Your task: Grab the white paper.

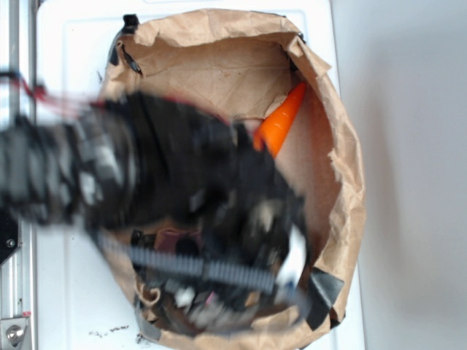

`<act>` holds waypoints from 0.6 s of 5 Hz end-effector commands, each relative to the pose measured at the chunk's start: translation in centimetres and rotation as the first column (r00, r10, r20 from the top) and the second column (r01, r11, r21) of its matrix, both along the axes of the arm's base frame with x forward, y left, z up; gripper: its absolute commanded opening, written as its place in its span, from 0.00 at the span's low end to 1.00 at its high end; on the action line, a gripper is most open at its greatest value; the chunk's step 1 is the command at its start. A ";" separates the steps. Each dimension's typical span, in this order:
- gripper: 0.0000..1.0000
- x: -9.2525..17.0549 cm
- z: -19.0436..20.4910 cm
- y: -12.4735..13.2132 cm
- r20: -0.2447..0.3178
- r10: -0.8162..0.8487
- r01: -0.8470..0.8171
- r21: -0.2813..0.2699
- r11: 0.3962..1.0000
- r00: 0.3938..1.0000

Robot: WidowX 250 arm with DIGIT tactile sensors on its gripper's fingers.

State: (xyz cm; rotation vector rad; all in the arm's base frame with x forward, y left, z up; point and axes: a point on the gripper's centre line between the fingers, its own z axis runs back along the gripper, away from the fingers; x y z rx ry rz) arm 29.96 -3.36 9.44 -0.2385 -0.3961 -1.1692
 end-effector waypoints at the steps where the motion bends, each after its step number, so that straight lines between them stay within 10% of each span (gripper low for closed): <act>1: 0.00 0.2 8.2 3.5 0.063 0.369 -0.374 0.161 0.913 0.927; 3: 0.00 -1.0 11.6 3.4 0.146 0.648 -0.661 0.253 0.706 0.748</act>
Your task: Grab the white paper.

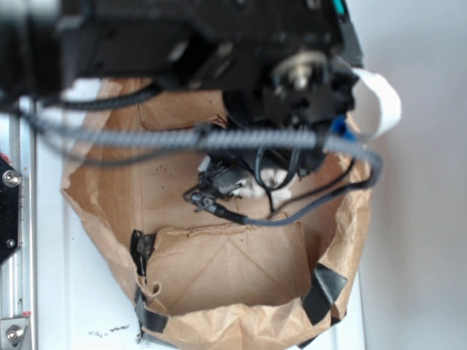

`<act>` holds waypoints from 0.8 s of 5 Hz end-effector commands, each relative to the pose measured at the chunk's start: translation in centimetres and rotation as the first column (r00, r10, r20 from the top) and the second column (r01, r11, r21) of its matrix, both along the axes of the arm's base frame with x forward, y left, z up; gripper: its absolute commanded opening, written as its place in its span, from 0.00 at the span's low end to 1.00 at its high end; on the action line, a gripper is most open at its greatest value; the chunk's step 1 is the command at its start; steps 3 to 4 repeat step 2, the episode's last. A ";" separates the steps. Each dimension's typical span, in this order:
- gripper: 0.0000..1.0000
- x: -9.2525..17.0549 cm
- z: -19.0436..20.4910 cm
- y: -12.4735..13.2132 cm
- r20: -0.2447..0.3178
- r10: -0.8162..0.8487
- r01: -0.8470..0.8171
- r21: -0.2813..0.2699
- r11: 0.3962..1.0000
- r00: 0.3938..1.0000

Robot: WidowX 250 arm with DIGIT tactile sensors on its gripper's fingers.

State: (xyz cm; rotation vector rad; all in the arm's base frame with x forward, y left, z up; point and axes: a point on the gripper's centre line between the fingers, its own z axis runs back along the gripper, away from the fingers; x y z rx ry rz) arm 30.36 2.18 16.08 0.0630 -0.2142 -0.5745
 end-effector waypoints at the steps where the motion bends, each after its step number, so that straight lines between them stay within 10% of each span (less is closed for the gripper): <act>1: 0.00 -2.6 6.7 -1.6 0.099 0.112 -0.117 0.040 0.992 0.989; 4: 0.00 -3.0 7.1 -1.2 0.028 0.059 -0.059 0.008 0.998 0.998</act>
